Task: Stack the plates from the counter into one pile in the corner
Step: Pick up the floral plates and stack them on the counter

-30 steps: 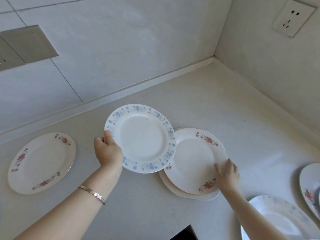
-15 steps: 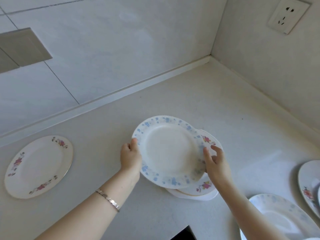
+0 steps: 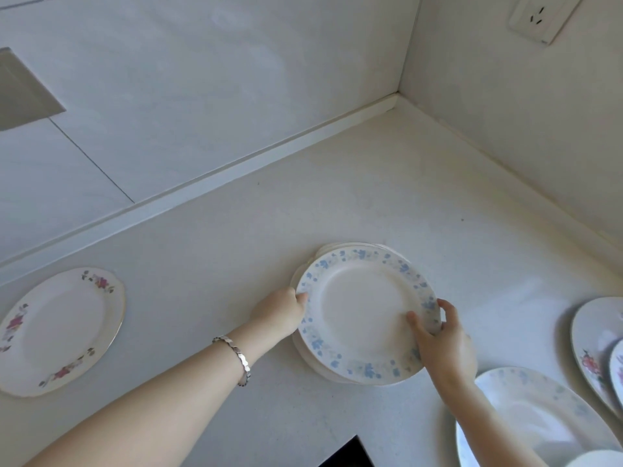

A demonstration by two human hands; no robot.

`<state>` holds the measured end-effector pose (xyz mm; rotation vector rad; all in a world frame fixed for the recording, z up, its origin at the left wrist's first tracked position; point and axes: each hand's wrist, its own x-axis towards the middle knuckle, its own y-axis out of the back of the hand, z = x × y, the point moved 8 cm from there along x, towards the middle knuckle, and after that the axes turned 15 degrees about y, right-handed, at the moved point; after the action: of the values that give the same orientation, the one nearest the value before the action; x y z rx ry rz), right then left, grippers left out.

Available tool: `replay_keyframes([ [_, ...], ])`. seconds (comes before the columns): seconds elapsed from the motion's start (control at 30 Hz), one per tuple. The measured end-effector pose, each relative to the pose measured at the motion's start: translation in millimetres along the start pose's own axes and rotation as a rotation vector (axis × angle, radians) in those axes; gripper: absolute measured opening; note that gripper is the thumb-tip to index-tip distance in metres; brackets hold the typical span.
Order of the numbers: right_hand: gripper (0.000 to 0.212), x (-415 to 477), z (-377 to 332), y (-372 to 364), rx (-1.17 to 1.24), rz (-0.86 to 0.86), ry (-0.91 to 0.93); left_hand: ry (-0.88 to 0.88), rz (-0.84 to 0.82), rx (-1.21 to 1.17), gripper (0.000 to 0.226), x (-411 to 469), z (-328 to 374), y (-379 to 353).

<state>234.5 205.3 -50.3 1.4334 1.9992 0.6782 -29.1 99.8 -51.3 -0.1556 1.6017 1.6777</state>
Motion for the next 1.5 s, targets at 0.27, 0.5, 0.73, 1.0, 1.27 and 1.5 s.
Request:
replay_keyframes([
  [0.27,0.059,2,2,-17,-0.196,-0.026,0.002,-0.014,0.024,0.157,0.041,7,-5,-1],
  [0.5,0.065,0,-2,-9,-0.262,0.064,0.026,0.078,-0.018,-0.364,0.020,-3,-11,-24],
  [0.73,0.060,24,1,-22,0.322,0.048,-0.036,0.148,-0.212,-0.963,0.050,-10,-1,-35],
  [1.0,0.045,22,12,-27,0.530,0.083,-0.081,0.142,-0.338,-1.172,0.047,-15,-1,-47],
  [1.27,0.041,30,-1,-19,0.302,-0.015,-0.069,0.118,-0.411,-1.010,0.035,-12,-10,-31],
  [1.5,0.052,2,-108,-49,-0.255,-0.313,0.307,0.357,-0.337,-1.003,0.019,-13,-105,13],
])
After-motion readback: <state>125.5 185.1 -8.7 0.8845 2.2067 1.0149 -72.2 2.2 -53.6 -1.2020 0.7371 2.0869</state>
